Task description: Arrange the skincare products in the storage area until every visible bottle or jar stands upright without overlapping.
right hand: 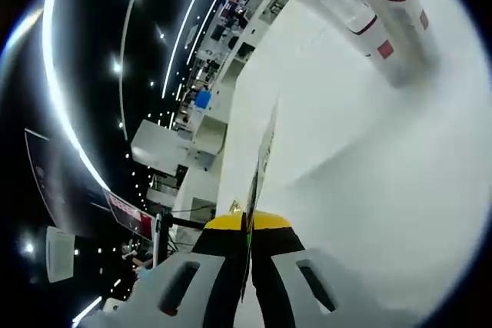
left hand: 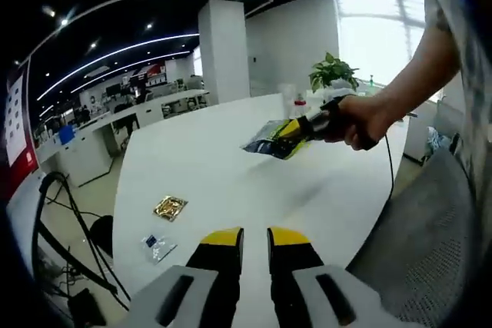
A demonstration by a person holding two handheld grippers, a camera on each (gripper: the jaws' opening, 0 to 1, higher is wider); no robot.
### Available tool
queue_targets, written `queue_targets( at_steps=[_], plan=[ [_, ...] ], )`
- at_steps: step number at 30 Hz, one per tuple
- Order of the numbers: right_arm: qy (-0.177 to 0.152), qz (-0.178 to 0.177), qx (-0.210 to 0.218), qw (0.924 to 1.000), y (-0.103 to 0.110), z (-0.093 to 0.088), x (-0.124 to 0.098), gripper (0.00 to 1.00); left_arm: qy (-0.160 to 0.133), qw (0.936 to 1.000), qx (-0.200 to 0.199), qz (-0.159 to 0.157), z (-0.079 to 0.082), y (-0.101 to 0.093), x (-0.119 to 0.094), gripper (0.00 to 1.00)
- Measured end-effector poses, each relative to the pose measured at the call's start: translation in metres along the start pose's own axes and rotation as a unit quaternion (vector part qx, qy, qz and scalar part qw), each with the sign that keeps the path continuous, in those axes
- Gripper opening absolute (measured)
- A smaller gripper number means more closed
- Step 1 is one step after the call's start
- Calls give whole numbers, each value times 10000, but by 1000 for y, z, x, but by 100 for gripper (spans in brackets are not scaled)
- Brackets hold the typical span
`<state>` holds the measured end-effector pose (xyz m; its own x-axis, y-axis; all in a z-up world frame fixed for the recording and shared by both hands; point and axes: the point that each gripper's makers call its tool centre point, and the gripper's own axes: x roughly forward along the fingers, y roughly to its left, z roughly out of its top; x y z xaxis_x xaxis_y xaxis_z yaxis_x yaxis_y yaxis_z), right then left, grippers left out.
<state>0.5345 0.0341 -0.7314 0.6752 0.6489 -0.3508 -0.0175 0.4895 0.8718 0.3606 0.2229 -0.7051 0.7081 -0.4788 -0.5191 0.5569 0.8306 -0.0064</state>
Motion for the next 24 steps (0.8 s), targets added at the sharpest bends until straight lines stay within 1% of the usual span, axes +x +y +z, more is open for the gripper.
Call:
queue_targets(
  at_steps=[4,7,12,15,19,24],
  plan=[
    [0,-116,61,9999,-12,8,5,0,13,10000,11,54,-1,1,-1,13],
    [44,-260,28,9996,-22,12,11,0,6,9999,35,143,-1,4,-2,13],
    [76,-388,-106,9992,-30,18,18,0,-12,9998,-87,190,0,7,-3,13],
    [54,-407,-94,9991,-31,20,21,0,22,9998,-55,193,-2,6,-3,13],
    [70,-447,-103,9989,-32,20,25,0,116,9999,11,114,-6,2,-1,13],
    [-41,-473,-28,9989,-33,25,24,0,145,9999,-1,29,-7,-1,0,13]
  ],
)
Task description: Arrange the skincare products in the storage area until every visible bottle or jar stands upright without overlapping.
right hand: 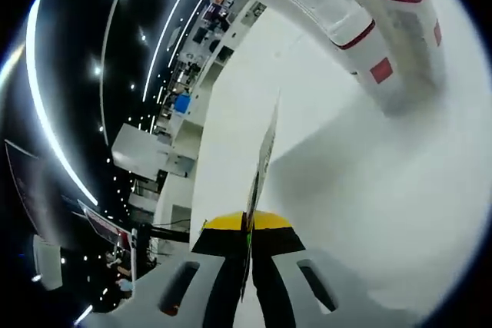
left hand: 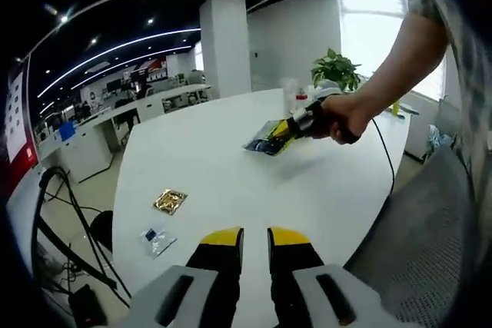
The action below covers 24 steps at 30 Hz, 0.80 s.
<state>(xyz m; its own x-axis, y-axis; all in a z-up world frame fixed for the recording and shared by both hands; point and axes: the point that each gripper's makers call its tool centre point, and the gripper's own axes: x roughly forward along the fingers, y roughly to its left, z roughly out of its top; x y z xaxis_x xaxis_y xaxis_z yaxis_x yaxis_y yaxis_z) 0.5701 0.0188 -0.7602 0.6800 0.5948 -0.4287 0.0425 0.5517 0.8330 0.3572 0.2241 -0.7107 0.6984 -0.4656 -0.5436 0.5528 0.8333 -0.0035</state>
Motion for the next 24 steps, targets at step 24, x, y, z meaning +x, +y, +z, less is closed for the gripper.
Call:
queue_targets(
  at_steps=[24],
  plan=[
    [-155,-597,1139,9916,-32,14,8,3,199,9998,49,-1,-8,-1,2,13]
  ],
)
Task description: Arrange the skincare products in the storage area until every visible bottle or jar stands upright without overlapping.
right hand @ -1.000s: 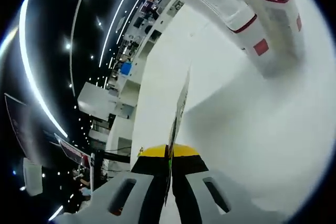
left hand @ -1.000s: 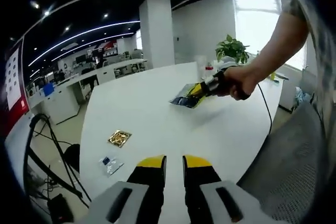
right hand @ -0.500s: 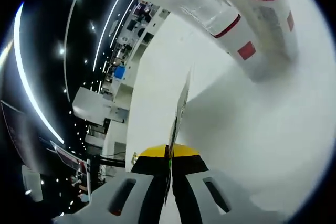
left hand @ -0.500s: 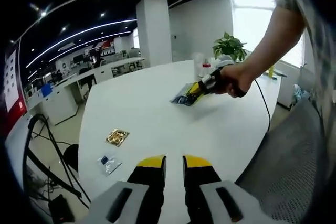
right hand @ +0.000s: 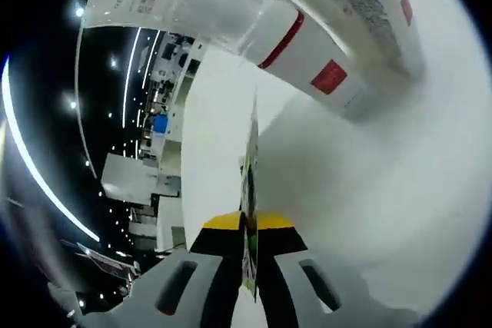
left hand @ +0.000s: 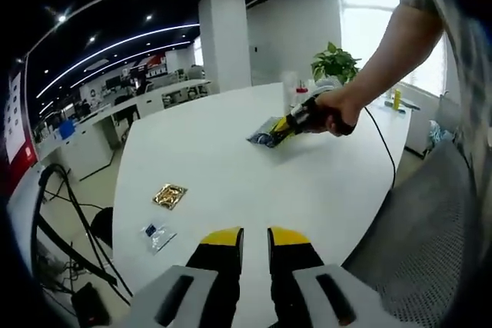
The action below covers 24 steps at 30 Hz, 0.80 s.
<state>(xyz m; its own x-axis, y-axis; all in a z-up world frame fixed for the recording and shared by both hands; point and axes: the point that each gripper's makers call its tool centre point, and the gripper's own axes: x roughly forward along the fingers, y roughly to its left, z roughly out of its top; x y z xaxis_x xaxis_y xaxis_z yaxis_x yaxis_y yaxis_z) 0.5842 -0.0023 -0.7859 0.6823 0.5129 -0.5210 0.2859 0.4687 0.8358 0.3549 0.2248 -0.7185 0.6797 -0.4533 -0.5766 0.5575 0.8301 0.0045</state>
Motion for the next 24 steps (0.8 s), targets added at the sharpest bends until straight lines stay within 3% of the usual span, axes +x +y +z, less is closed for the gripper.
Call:
queue_targets(
  at_steps=[9,17,20,22,24],
  plan=[
    [-286,-238,-45,9993,-9,14,-15,12,34,10000,46,-39,-1,-2,1,13],
    [-720,-544,-151,9958,-23,39,-30,11,42,10000,60,-31,-1,-1,1,13],
    [-763,-638,-401,9942,-26,42,-33,11,57,9999,83,-43,-2,-2,1,13],
    [-617,-662,-816,9925,-25,35,-33,11,48,9999,77,-42,-1,-2,1,13],
    [-431,-694,-1574,9842,-19,23,-31,11,59,9999,75,-43,-2,-2,1,13]
  ],
)
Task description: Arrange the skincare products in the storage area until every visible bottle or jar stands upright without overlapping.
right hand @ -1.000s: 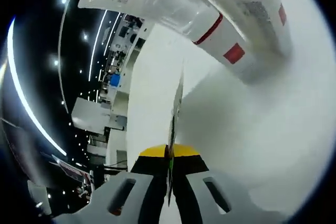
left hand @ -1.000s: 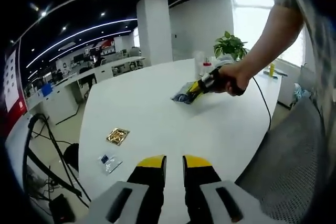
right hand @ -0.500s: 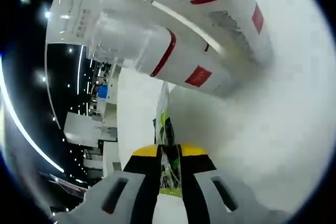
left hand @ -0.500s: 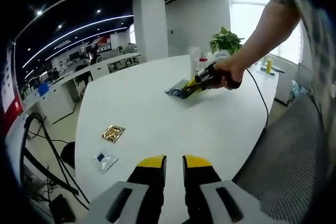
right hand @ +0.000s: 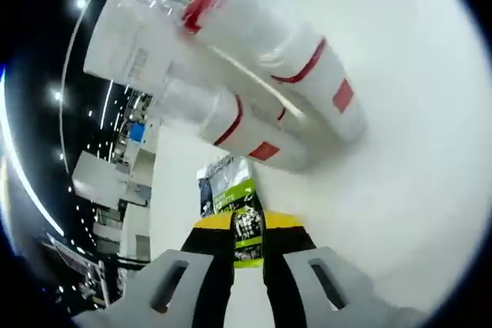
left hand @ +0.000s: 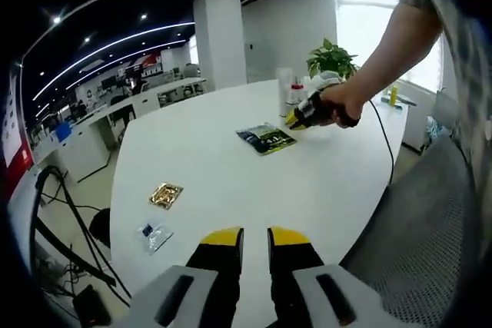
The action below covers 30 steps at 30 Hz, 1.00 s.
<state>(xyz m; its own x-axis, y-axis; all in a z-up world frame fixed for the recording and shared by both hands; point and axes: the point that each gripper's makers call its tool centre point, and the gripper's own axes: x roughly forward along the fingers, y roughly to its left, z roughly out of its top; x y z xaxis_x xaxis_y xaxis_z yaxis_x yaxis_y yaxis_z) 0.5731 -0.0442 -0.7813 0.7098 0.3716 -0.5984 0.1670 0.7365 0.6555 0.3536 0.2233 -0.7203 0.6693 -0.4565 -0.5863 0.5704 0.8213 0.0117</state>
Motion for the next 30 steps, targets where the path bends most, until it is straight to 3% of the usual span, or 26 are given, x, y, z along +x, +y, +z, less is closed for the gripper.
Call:
queue_targets(
  at_steps=[3,5,7,9,10,12,15,21,23,24,25,27,30],
  plan=[
    [-124,150,-1285,9915,21,-4,1,11,15,10000,13,-15,-1,-1,0,13],
    [-149,258,-2038,9786,36,-7,8,12,37,10000,32,-21,-2,-2,0,13],
    [2,236,-2782,9602,45,-13,18,15,39,10000,34,-30,-2,-2,1,13],
    [130,218,-3237,9458,51,-17,27,18,57,10000,34,-30,-3,-2,1,13],
    [146,234,-3532,9351,56,-17,34,19,62,10000,32,-31,-3,-2,1,13],
    [237,114,-3803,9245,56,-18,42,24,84,10000,28,-30,-4,-2,1,13],
    [472,-261,-4333,8996,46,-16,57,31,104,9999,21,-15,-4,-1,1,13],
    [778,-610,-4762,8737,26,-15,74,43,139,9999,-3,22,-5,1,1,13],
    [835,-450,-4812,8715,23,-20,75,44,147,9999,-1,24,-6,2,2,13],
    [815,-422,-4732,8762,23,-18,74,44,149,9999,0,25,-6,2,2,13],
    [851,-338,-4767,8743,24,-18,73,44,152,9999,6,29,-6,2,2,13],
    [989,-193,-4989,8608,23,-20,70,44,151,9999,7,34,-6,2,2,13],
    [1095,-157,-5051,8559,17,-17,67,44,150,9999,19,30,-6,2,2,13]
  ],
)
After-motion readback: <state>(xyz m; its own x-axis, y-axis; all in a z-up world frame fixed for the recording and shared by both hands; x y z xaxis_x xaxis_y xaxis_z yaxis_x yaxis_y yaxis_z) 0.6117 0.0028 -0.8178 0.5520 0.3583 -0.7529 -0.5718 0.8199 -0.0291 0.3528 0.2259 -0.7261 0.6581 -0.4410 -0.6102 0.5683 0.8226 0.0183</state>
